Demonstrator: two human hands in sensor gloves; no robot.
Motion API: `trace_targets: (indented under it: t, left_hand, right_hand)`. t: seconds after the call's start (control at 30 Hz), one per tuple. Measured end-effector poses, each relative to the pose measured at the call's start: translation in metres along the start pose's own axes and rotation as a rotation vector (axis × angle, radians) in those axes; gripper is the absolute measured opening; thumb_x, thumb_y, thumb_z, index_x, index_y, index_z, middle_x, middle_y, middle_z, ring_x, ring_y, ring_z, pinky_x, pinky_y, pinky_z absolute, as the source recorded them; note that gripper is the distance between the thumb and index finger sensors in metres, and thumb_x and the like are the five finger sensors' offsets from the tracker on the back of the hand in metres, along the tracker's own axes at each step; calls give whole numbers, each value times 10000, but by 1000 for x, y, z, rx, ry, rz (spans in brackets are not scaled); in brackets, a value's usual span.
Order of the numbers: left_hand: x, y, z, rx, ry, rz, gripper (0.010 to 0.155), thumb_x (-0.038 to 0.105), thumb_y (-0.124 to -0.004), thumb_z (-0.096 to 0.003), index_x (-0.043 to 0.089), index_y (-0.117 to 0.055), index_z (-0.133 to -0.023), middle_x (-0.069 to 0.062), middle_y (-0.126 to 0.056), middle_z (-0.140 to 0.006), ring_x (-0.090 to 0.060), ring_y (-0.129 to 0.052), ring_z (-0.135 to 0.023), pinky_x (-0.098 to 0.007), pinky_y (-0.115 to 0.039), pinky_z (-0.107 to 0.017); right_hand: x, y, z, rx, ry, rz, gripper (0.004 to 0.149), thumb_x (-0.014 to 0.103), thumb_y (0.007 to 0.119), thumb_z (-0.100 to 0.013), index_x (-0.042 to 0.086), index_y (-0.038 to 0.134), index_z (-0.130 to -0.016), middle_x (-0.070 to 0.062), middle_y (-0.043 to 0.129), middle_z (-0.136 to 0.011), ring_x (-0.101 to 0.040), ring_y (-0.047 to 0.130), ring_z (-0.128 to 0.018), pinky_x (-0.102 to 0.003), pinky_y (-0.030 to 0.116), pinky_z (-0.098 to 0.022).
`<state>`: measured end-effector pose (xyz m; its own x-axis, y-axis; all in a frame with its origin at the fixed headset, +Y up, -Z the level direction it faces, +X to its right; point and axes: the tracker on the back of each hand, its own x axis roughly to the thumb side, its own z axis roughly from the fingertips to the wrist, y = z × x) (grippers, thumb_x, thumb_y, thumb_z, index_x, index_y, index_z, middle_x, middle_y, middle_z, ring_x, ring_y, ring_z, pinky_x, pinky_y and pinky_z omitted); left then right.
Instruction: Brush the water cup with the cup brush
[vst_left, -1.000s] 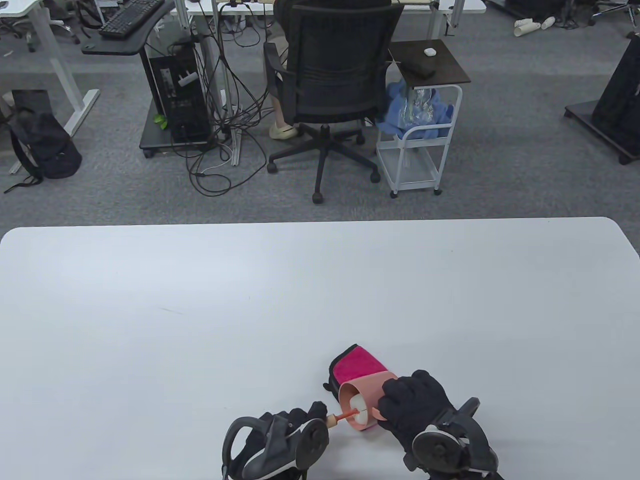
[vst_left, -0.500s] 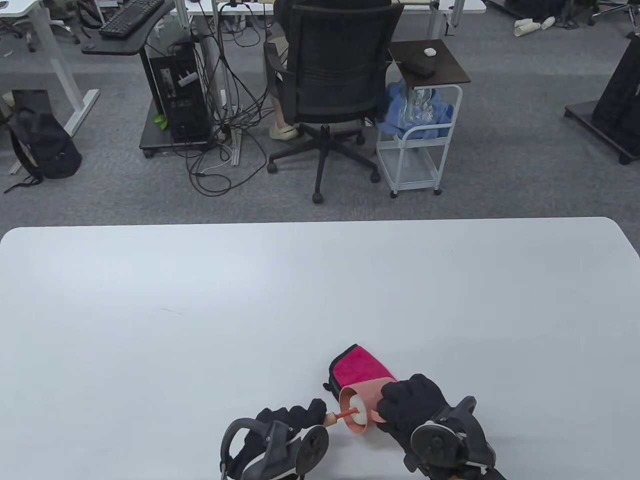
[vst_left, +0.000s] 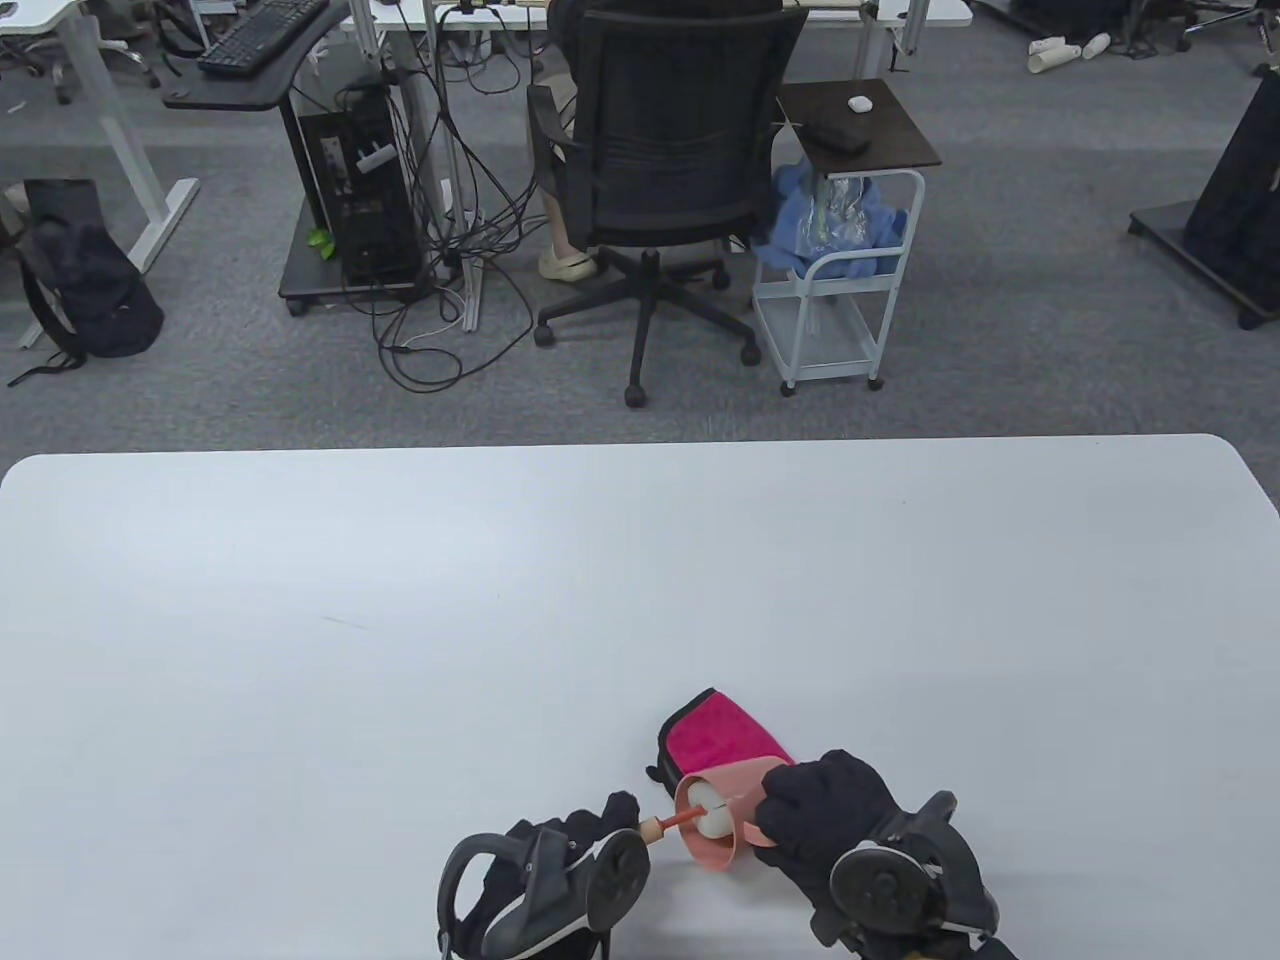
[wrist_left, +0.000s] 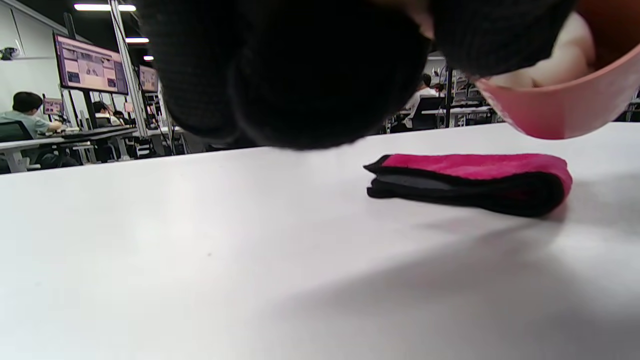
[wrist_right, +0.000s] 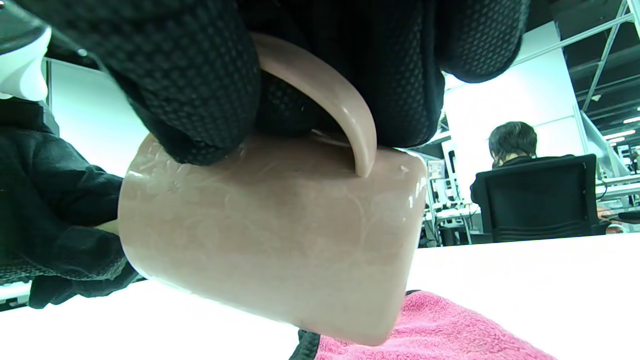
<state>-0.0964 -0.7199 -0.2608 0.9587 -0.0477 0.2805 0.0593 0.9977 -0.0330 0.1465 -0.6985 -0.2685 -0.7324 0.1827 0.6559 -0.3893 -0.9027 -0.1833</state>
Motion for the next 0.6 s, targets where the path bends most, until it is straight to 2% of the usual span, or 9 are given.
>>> trace_targets:
  t: [0.4,0.6]
  left_hand:
    - [2,-5,-3,-91,-43,65,619,531,-728,-397,275,-674,-958,62,-951,-574,-150,-1017,-219,-398,-908,-440]
    - [6,-1,2,-58,-105,64,612,533,-738,-397,271,-690,-948,68,-952,-570,-145,-1017,-217,-388,-911,-439]
  right_hand:
    - [0,-2,1,-5,12,29,299,350,912,-416,209,909,-681,-125,799,-888,-402,844,-759,-584,584,-669]
    - [-2,-2,2,-7,28,9,300,350,912,-417,209,907,-681,-123,799,-888,-401,843,-760,-582,586,-670]
